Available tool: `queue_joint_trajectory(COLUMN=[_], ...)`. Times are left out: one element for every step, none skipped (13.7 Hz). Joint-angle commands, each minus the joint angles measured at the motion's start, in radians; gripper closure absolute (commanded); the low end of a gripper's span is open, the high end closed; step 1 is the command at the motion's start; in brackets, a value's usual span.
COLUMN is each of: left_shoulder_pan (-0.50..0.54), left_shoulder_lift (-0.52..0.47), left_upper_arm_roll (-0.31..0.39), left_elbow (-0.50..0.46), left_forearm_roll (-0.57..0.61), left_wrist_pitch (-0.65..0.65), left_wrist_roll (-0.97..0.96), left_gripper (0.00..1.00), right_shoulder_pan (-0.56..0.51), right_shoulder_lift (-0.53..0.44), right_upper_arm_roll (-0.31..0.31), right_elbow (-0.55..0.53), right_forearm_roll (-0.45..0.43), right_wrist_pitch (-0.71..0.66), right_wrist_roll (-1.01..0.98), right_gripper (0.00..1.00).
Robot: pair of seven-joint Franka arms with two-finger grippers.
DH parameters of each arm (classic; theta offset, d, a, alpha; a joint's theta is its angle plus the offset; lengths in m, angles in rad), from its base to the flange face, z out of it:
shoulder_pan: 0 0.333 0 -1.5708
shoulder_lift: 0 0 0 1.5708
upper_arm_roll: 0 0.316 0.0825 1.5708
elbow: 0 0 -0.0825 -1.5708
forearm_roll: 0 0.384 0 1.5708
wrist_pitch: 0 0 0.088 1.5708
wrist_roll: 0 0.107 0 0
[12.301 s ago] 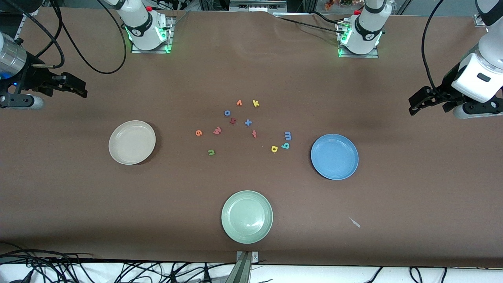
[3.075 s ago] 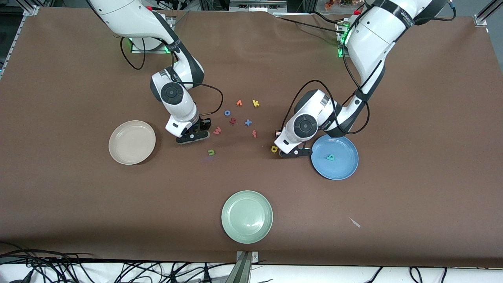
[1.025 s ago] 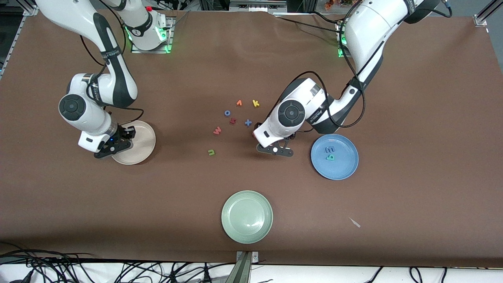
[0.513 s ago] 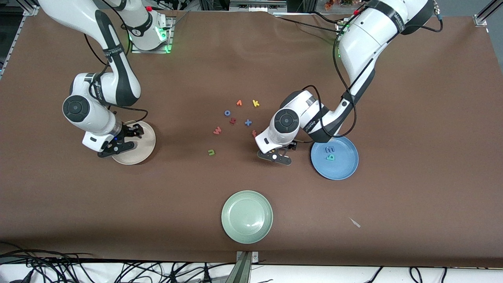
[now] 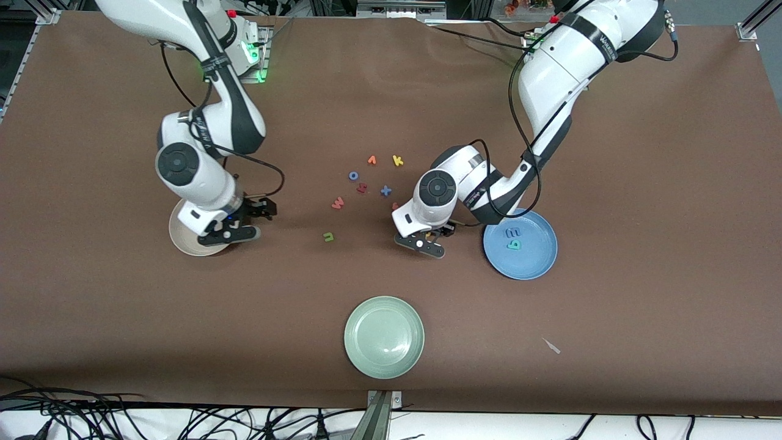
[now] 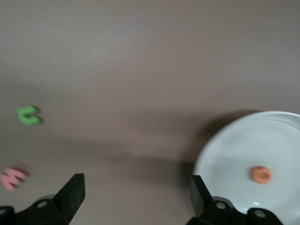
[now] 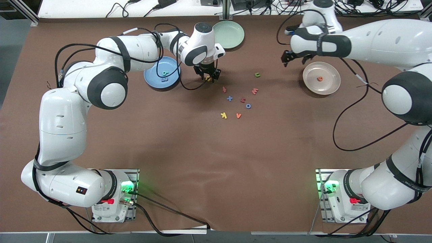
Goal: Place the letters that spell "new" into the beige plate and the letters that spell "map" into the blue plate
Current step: 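Grasp the yellow letter with the left gripper while the right gripper reaches green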
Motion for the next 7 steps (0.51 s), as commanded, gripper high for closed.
queue_joint_trajectory(left_shoulder_pan=[-0.004, -0.002, -0.002, 0.001, 0.005, 0.011, 0.028], left_shoulder_lift=[0.008, 0.008, 0.008, 0.000, -0.012, -0.036, -0.058], left_upper_arm_roll=[0.001, 0.001, 0.001, 0.001, 0.000, -0.002, -0.004], left_elbow=[0.019, 0.019, 0.019, 0.019, 0.028, 0.034, 0.039], left_forearm_roll=[0.029, 0.029, 0.029, 0.029, 0.029, 0.026, 0.015], left_wrist_pitch=[0.002, 0.002, 0.001, -0.004, -0.018, -0.053, -0.100], left_wrist_roll=[0.021, 0.021, 0.022, 0.022, 0.019, 0.035, 0.064], left_gripper=[0.79, 0.89, 0.90, 0.91, 0.91, 0.91, 0.91], right_shoulder_pan=[0.007, 0.008, 0.014, 0.014, 0.014, 0.020, 0.028], right_shoulder_lift=[0.126, 0.161, 0.202, 0.244, 0.279, 0.311, 0.338], right_upper_arm_roll=[0.036, 0.044, 0.053, 0.067, 0.081, 0.099, 0.104], right_elbow=[0.157, 0.197, 0.246, 0.290, 0.323, 0.344, 0.351], right_forearm_roll=[0.014, 0.014, 0.015, 0.014, 0.014, 0.012, 0.012], right_wrist_pitch=[-0.014, -0.012, -0.012, -0.012, -0.009, 0.008, 0.050], right_wrist_roll=[0.064, 0.065, 0.067, 0.074, 0.079, 0.079, 0.090], right_gripper=[0.00, 0.00, 0.00, 0.00, 0.00, 0.00, 0.00])
